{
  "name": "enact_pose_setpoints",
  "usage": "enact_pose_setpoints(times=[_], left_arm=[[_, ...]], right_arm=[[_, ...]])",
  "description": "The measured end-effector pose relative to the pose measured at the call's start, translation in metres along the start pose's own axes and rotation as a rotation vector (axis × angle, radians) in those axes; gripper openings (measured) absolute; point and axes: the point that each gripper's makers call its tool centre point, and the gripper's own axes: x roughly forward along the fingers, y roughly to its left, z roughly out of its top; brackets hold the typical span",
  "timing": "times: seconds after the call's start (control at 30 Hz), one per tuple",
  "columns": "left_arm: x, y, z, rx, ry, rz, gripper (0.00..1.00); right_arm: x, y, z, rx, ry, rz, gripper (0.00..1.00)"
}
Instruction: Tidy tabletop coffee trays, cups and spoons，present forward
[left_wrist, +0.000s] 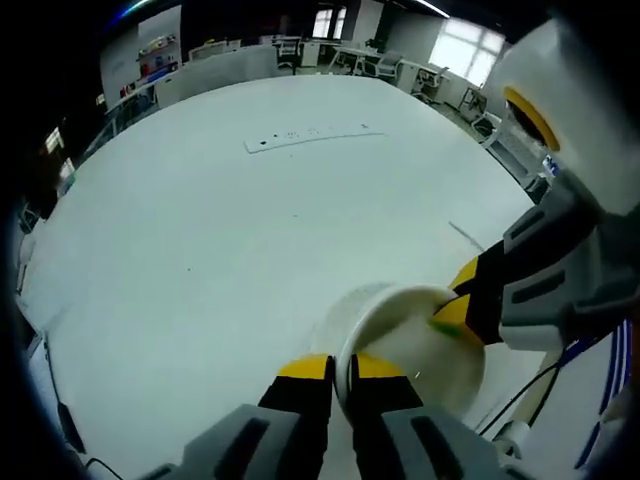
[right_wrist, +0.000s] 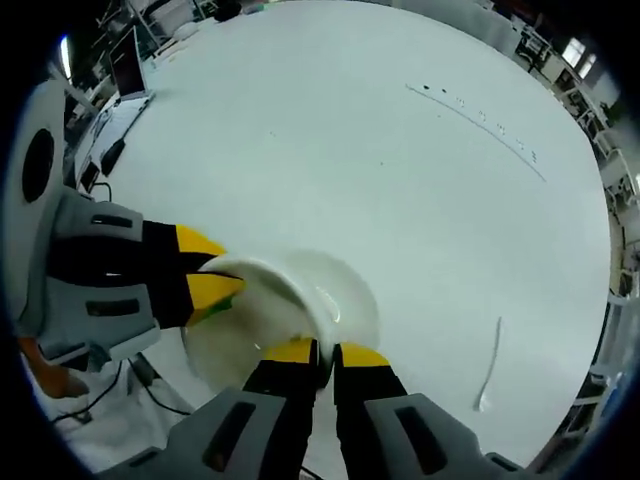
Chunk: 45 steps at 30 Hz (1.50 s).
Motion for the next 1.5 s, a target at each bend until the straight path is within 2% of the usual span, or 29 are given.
enact_pose_setpoints(times=[0.17,0.4,0.77,1.13,1.2,1.27,1.43,1.5], left_arm=[[0.006,-0.008,-0.001,0.005,0.022,-0.01,0.08],[0.013,-0.009,-0.005,0.012,0.053,-0.012,0.08],[0.022,-0.009,-0.007,0.002,0.062,-0.007,0.09],[0.025,-0.008,-0.005,0.003,0.026,-0.005,0.1],[0.027,-0.008,-0.006,0.022,0.005,-0.009,0.11],[0.028,-0.007,-0.007,0.015,-0.01,-0.015,0.12],[0.028,-0.006,-0.006,-0.018,-0.052,-0.067,0.13],[0.028,-0.006,0.0,0.014,-0.1,-0.094,0.14]], right_arm=[[0.004,-0.007,-0.007,0.012,0.014,0.004,0.07],[0.014,-0.008,-0.013,0.021,0.035,0.04,0.07],[0.025,-0.014,-0.011,0.03,0.024,0.065,0.07],[0.03,-0.014,-0.001,0.047,-0.051,0.11,0.08],[0.03,-0.008,-0.011,0.031,-0.093,0.105,0.09],[0.028,-0.003,-0.02,0.03,-0.108,0.103,0.09],[0.024,0.003,-0.027,0.0,-0.177,0.122,0.1],[0.023,0.004,-0.026,-0.023,-0.228,0.131,0.1]])
